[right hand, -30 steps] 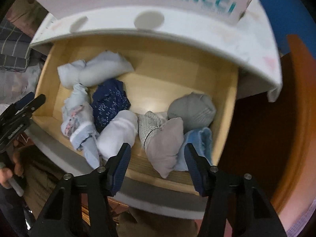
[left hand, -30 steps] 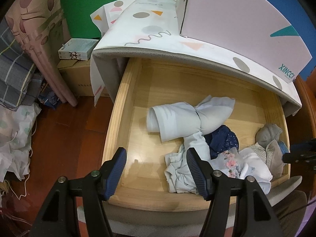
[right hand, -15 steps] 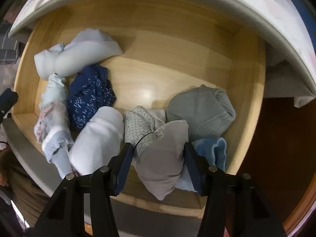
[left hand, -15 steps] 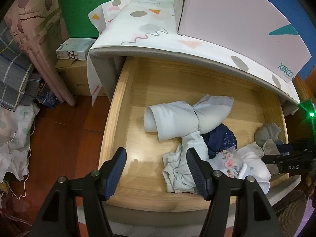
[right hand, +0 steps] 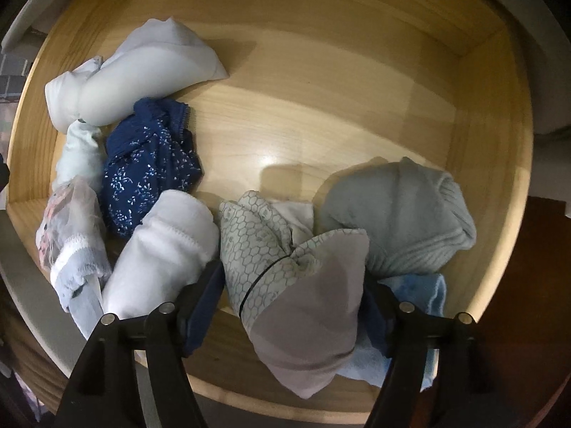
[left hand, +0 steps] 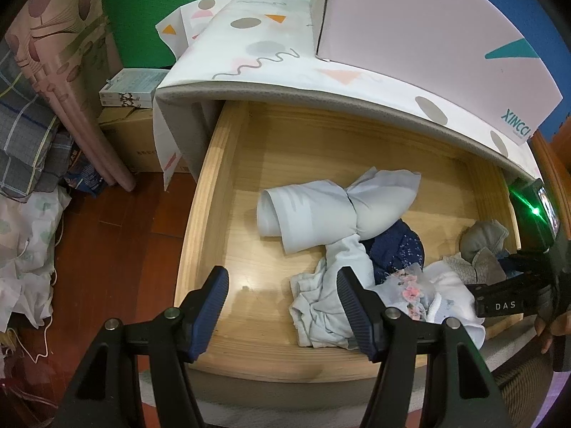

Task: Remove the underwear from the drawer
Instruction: 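Lower the right tool and grasp the grey mesh-patterned garment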

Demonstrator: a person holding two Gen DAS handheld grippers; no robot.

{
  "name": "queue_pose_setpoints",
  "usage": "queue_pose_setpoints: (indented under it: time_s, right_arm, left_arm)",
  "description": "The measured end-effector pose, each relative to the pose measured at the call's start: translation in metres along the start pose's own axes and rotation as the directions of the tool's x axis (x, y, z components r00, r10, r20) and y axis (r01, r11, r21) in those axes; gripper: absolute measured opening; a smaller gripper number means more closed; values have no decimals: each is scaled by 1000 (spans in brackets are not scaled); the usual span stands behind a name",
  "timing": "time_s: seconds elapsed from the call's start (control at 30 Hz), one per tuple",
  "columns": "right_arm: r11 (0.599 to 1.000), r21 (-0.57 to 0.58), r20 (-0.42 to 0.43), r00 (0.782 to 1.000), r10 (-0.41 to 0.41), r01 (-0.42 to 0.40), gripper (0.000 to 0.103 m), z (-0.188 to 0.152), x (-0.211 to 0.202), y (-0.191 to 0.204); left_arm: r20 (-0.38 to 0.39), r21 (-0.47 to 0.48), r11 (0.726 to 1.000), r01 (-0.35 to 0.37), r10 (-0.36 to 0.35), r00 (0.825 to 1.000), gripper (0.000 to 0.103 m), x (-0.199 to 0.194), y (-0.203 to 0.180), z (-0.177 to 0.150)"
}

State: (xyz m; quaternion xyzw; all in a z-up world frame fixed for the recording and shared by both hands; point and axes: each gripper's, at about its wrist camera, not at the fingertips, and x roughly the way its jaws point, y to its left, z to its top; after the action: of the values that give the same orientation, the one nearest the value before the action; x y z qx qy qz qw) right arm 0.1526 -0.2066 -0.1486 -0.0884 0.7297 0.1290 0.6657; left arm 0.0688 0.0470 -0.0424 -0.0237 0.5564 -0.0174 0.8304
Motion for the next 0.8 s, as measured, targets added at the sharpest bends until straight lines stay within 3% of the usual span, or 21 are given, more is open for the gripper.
queue_pose_setpoints:
  time_s: [0.17,0.37,0.8]
  right_arm:
    - [1000,3,15,1000,-8,8,62,4,2,0]
    - [1000,16,47,999,-28,27,54,-19,-6,7]
    - [993,78,107,990,-97,88,53,-64,-26,20]
  left_arm:
    - [-10,14,1000,-1,1,1000,65,2,-5,0]
    - [-33,40,999,0,1,999,65,6,-12,-1]
    - [-118,93,993,73,-61,991,65,16,-26,-4]
